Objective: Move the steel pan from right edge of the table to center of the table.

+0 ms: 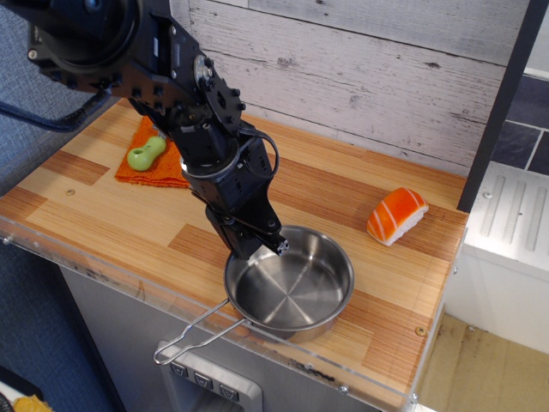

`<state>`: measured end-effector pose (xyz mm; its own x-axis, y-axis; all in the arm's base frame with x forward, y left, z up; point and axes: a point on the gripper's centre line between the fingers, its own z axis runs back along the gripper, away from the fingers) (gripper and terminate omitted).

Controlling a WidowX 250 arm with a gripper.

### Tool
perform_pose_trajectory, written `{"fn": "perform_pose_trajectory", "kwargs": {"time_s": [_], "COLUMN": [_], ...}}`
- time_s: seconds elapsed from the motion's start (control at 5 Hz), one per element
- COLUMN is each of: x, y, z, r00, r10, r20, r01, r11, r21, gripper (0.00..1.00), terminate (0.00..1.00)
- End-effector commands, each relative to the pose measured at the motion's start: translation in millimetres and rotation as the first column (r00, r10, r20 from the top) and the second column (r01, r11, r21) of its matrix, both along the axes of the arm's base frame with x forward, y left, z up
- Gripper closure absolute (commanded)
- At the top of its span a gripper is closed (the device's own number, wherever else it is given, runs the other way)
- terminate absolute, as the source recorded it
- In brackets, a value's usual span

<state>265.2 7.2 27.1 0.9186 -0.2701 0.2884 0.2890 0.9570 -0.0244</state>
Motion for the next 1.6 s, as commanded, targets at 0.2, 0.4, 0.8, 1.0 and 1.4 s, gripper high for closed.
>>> {"fn": "perform_pose_trajectory", "kwargs": {"time_s": [0.2, 0.4, 0.8, 1.0, 1.4], "x": [13.0, 28.5, 69.0, 89.7, 110.6], "y": [12.8, 22.2, 39.2, 38.3, 31.6], "z": [35.1, 58.3, 97.0, 102.6, 78.1], "r00": [0.995, 0.988, 0.971, 0.969, 0.977], "r10": [0.05, 0.1, 0.161, 0.17, 0.181], "r20": [0.083, 0.115, 0.176, 0.18, 0.108], "r01": [-0.051, -0.099, -0.154, -0.156, -0.166], "r11": [0.999, 0.995, 0.987, 0.984, 0.977], "r21": [0.008, -0.014, -0.052, -0.091, -0.133], "gripper": [1.0, 1.0, 1.0, 1.0, 1.0], "terminate": [0.0, 0.0, 0.0, 0.0, 0.0]}}
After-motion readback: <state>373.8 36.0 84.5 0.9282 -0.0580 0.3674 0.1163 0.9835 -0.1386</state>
